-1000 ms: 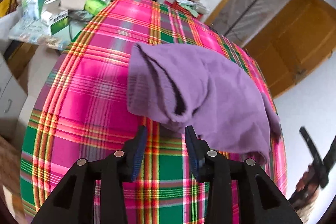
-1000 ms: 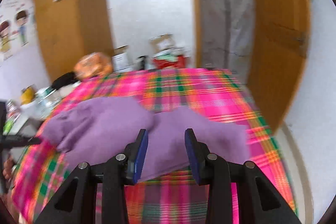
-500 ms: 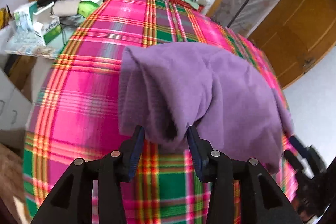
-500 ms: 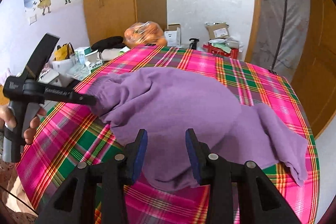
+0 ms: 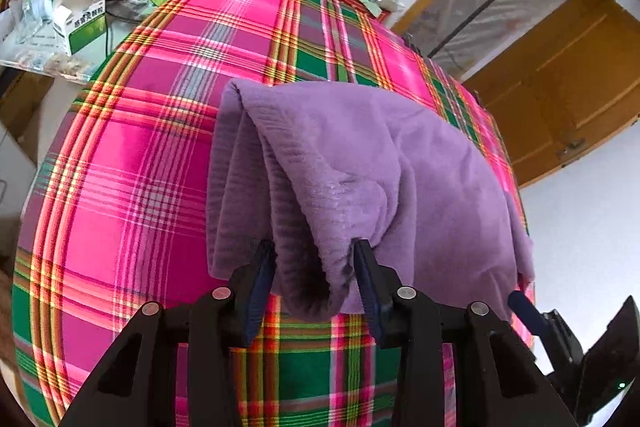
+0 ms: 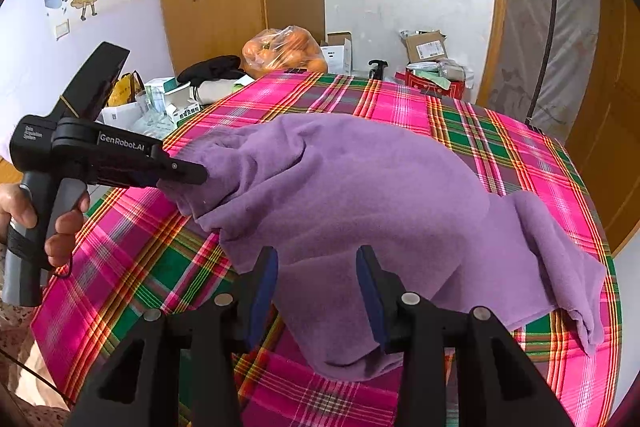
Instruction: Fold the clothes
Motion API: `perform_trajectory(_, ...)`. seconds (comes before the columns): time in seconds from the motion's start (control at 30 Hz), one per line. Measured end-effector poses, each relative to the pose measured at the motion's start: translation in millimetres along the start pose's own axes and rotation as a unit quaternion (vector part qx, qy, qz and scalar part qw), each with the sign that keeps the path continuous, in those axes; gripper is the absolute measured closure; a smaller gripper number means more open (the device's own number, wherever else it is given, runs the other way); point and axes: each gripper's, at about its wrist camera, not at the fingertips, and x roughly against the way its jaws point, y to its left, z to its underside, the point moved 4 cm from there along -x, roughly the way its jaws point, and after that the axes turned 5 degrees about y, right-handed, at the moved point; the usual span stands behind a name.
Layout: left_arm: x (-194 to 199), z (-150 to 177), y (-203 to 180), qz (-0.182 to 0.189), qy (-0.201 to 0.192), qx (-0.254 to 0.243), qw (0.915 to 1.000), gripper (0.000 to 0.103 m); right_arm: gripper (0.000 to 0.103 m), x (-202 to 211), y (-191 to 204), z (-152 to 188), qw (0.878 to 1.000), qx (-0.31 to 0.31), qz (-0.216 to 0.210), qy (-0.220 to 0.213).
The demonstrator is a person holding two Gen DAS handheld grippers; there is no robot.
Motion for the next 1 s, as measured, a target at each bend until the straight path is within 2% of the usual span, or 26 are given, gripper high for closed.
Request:
perform_trajectory(0.1,-3.8,-0.4,0.5,-0.011,0.013,-0.001,0.9999,0.075,0.062,-5.4,2.9,1.7,1.000,0.008,0.000,0.007)
perform_trajectory(0.17,-4.1,-0.4,-0.7,-0.012,0.015,-0.009,0.9998,0.089,0.062,-11.6,6.0,5.2,1.000,0.013,0.005,0.020)
perform_trajectory(0.23,0.0,-1.8,-2.5,-0.006,0.010,-0.015,0.9998,0.091,0.062,-15.8,4.7,8.4,0.999,0.014,0.011,0.030)
perform_trajectory(0.33,9.9,-5.5,-3.5,0.009,-0.002,-0.014,0.9999,0.092,0.062,-21.7,3.1,13.2,0.999,0.015,0.020,0.044)
perform_trajectory(0.57,34.5,-13.0,-5.0,0.052,-0.023,-0.003,0.9984,0.092,0.062,-23.1,5.5,14.7,0.999,0.015,0.025,0.043)
perform_trajectory(0.8,71.2,-22.5,-4.3,0.084,-0.070,0.005,0.9939,0.092,0.062,-19.4,13.5,12.1,0.999,0.020,0.017,0.031)
perform_trajectory(1.0,87.2,-30.9,0.7,0.106,-0.085,0.023,0.9905,0.092,0.062,-18.3,29.6,3.6,0.999,0.034,0.001,0.017)
